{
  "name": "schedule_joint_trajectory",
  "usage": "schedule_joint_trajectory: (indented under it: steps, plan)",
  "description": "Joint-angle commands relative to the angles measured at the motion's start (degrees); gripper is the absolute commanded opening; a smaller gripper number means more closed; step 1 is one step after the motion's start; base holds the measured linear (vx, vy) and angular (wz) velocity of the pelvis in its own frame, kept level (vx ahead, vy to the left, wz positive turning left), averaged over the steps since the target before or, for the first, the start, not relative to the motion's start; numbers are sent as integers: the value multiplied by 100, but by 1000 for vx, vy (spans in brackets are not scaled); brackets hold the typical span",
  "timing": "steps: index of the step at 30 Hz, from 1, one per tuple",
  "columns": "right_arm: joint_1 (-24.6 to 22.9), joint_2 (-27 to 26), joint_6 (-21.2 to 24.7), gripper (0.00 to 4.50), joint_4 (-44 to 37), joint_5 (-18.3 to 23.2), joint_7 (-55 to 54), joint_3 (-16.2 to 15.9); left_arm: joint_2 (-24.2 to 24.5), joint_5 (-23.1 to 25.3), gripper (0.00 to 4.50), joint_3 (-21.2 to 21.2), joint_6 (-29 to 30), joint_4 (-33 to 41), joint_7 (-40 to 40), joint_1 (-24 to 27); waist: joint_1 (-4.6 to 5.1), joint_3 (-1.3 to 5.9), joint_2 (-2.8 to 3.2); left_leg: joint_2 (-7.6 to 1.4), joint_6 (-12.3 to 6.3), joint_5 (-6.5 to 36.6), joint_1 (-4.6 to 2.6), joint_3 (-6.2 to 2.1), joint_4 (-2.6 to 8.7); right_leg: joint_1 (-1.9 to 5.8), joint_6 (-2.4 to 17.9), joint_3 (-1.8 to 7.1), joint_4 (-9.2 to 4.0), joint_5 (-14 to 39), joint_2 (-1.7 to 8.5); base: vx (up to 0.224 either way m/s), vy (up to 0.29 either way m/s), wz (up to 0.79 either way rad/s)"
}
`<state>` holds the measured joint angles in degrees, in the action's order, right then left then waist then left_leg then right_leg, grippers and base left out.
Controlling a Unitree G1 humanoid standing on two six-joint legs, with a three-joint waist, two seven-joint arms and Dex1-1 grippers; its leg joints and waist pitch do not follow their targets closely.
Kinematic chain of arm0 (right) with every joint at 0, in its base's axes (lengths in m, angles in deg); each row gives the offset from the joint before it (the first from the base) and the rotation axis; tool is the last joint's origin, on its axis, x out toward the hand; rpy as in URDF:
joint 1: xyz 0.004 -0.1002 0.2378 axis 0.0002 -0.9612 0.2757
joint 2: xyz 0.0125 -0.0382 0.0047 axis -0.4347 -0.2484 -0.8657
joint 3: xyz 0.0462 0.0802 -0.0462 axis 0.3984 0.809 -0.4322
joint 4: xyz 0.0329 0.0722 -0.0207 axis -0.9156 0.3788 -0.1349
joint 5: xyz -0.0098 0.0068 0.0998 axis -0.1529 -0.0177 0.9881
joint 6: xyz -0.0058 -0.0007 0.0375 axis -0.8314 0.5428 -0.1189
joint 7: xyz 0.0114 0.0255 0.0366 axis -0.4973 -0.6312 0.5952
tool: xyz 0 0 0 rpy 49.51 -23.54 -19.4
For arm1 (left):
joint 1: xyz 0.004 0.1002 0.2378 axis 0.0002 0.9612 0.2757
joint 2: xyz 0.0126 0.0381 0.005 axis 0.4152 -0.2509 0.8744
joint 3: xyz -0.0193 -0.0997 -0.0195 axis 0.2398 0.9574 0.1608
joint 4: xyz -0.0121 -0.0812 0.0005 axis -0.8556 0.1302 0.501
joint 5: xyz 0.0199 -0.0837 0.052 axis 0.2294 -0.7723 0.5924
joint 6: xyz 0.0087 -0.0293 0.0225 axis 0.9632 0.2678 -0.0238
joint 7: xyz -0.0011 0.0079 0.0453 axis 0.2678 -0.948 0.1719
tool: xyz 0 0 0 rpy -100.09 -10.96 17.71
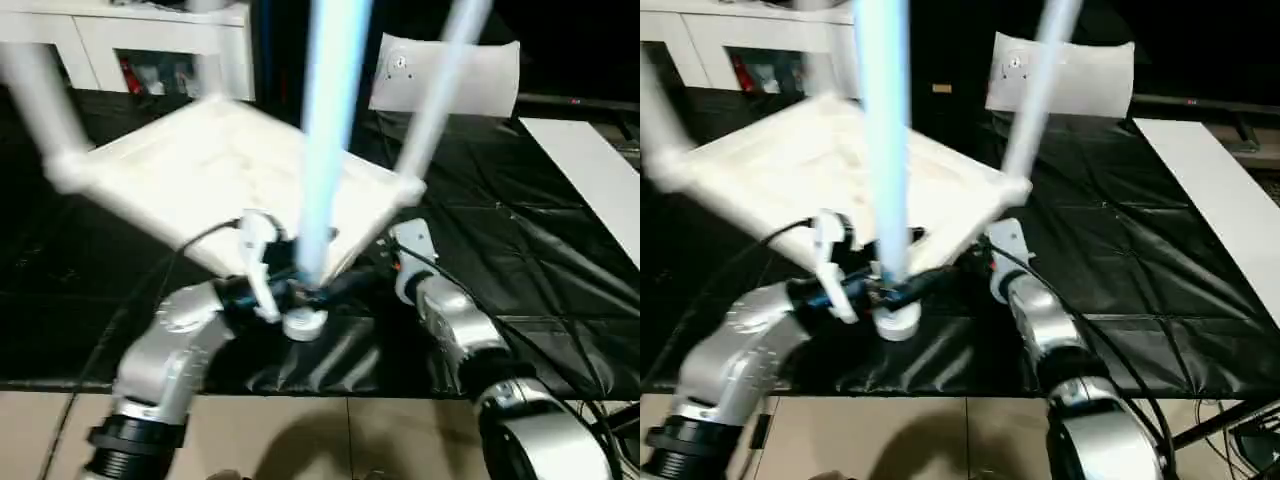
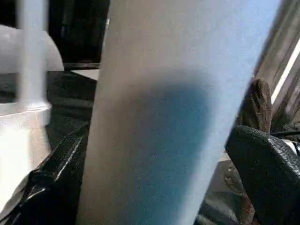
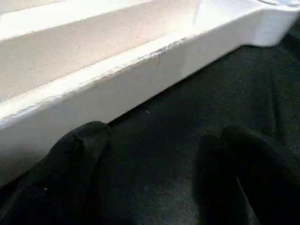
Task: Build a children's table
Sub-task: Rotate table base
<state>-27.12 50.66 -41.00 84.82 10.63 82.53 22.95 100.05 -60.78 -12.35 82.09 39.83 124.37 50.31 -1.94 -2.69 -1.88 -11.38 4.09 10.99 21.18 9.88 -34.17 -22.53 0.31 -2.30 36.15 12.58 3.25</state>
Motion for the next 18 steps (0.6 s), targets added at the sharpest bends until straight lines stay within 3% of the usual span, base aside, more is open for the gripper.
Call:
schedule_joint_trajectory:
  steps: [1,5,9,11,14,16,17,18]
  plan:
    - [208,-253,-215,450,-38,4,174,-224,-79,151,447,-260,-171,-123,47,-168,-78,344,91,-145,-47,680,-48,-15,386,318,1437,237,-337,-436,391,0,0,0]
    - [212,-328,-370,450,-38,-18,420,-221,-42,356,447,-27,-602,-611,-101,-483,-76,328,87,-166,26,921,-66,-20,410,301,1376,240,-365,-26,404,0,0,0]
    - [109,-254,-433,450,-49,-26,304,-151,-118,638,447,96,-1010,-1118,-329,-816,-105,332,115,-166,48,898,-93,-13,403,282,1378,246,-359,-102,396,0,0,0]
    - [-69,-92,-417,450,-183,53,79,51,-138,779,447,229,-1320,-1478,-570,-957,-130,337,131,-162,59,852,-93,-18,401,295,1362,247,-355,-182,399,0,0,0]
    - [-333,56,-378,450,-515,156,-22,267,-113,715,447,289,-1337,-1365,-546,-796,-192,361,141,-168,50,683,-87,-19,387,314,1348,250,-316,-543,409,0,0,0]
    - [-512,122,-319,450,-801,226,20,343,-112,631,447,299,-1226,-1173,-520,-617,-211,362,115,-166,22,620,-78,-13,384,317,1364,246,-307,-685,399,0,0,0]
    - [-666,173,-271,450,-1044,273,50,391,-110,593,447,289,-1141,-1035,-519,-468,-231,361,188,-177,24,631,-77,-20,381,313,1345,246,-303,-739,406,0,0,0]
    - [-826,215,-231,450,-1315,301,77,417,-92,582,447,251,-1049,-877,-533,-295,-238,352,142,-185,19,678,-71,-17,386,324,1300,245,-314,-735,396,0,0,0]
